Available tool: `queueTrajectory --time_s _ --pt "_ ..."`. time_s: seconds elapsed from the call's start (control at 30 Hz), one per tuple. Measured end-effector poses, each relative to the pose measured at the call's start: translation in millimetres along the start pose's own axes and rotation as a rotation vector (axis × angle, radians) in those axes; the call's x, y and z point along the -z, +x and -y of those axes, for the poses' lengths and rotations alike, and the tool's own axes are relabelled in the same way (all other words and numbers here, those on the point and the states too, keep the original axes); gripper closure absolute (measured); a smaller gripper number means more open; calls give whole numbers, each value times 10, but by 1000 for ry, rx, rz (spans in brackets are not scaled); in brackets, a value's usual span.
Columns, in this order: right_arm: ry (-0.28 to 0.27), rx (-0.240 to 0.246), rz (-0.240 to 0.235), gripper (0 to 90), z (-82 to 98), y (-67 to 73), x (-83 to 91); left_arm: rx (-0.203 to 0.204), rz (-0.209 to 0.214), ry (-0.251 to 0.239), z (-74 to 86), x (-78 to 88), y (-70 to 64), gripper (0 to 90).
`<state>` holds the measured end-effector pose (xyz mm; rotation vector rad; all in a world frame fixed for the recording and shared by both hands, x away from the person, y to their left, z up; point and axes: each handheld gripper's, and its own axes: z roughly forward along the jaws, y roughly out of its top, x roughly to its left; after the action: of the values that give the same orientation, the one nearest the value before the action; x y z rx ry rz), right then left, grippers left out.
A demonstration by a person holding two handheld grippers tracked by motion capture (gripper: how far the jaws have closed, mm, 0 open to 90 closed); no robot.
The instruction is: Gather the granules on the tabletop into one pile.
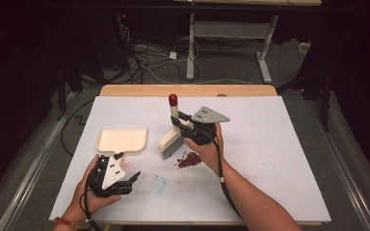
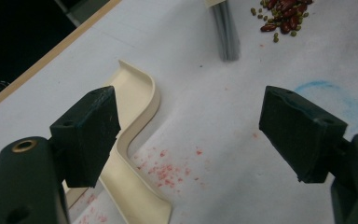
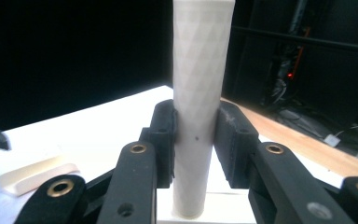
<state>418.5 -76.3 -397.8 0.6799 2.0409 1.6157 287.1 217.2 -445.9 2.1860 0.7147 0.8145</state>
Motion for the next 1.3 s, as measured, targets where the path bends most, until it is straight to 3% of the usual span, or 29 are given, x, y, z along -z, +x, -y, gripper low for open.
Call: queueTrajectory --time_s 0.43,0.6,0.73,0.9,1.0,1.17,1.3 --pt "8 36 9 703 36 -80 454 -13 -1 8 -24 -7 -23 195" --pt "-17 6 10 703 -5 -105 492 -11 -3 4 -31 -14 -21 195" --pt "-45 0 -21 703 -63 -41 447 -7 -12 0 -29 2 -2 195" --pt "-55 0 -118 703 -120 105 326 13 -29 -13 -11 44 37 195" --pt "-57 8 -228 703 -137 193 229 18 -39 -17 3 67 56 195" --pt "-17 36 -397 702 -124 302 24 33 -50 -25 18 108 85 195" --pt "-1 31 -465 702 -71 319 -104 32 -47 -22 25 107 82 195"
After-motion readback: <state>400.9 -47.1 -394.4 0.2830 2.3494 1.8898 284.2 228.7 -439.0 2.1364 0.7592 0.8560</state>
